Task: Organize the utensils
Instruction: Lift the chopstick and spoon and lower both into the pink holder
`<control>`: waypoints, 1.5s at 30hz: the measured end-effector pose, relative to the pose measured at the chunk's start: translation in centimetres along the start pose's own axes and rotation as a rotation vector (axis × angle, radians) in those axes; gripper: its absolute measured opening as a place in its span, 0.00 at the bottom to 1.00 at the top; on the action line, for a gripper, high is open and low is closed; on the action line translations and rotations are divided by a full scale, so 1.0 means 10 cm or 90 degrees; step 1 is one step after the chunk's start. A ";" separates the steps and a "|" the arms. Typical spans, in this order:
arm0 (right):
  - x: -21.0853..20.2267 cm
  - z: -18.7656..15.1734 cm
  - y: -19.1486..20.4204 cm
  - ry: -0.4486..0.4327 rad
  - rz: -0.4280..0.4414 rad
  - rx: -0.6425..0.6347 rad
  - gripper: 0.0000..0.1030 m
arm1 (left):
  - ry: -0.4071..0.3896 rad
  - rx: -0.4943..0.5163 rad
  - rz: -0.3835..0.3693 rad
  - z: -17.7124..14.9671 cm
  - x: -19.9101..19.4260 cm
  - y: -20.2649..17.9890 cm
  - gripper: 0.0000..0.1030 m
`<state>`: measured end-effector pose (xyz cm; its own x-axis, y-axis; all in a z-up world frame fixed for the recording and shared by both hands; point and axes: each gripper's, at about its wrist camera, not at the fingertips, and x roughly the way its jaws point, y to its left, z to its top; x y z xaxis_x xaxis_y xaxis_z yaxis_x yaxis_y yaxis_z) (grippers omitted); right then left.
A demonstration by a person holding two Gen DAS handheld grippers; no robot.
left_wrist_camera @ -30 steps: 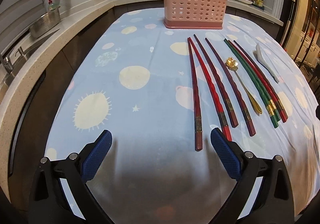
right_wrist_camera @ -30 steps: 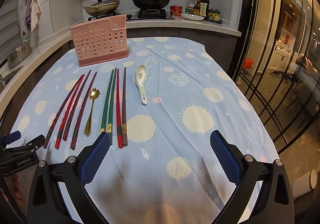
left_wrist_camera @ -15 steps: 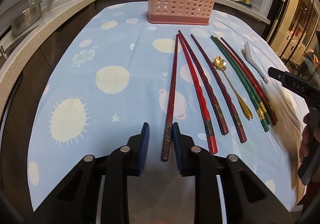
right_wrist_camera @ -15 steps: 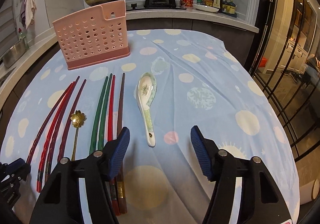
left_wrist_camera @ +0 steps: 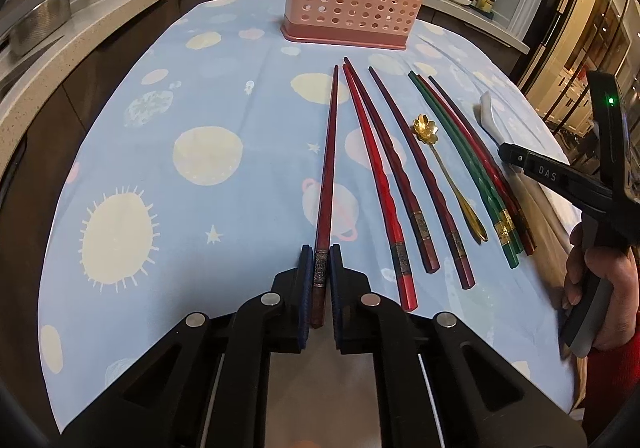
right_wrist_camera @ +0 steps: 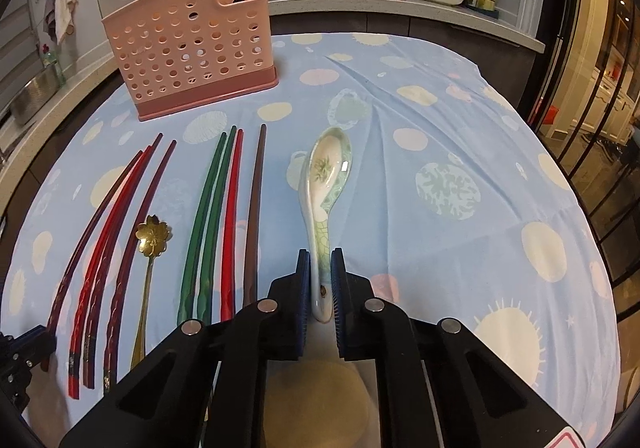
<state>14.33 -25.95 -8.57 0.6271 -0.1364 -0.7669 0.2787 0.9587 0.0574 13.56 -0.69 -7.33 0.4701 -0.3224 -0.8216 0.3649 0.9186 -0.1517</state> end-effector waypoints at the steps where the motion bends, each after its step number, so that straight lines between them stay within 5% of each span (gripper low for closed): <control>1: -0.04 -0.02 -0.01 -0.002 0.002 0.002 0.09 | 0.001 -0.003 -0.005 0.00 -0.02 0.01 0.07; 26: -1.62 -0.51 0.05 -0.105 0.093 -0.002 0.05 | -0.149 0.023 -0.006 -0.02 -1.16 -0.08 0.07; 45: -1.56 0.42 0.16 -0.162 0.154 -0.012 0.05 | -0.276 0.068 -0.013 1.05 -1.47 -0.30 0.07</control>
<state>8.06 -23.31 6.23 0.8350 0.0403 -0.5488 0.0872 0.9750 0.2042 13.99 -1.08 11.02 0.7475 -0.4270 -0.5088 0.4473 0.8899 -0.0896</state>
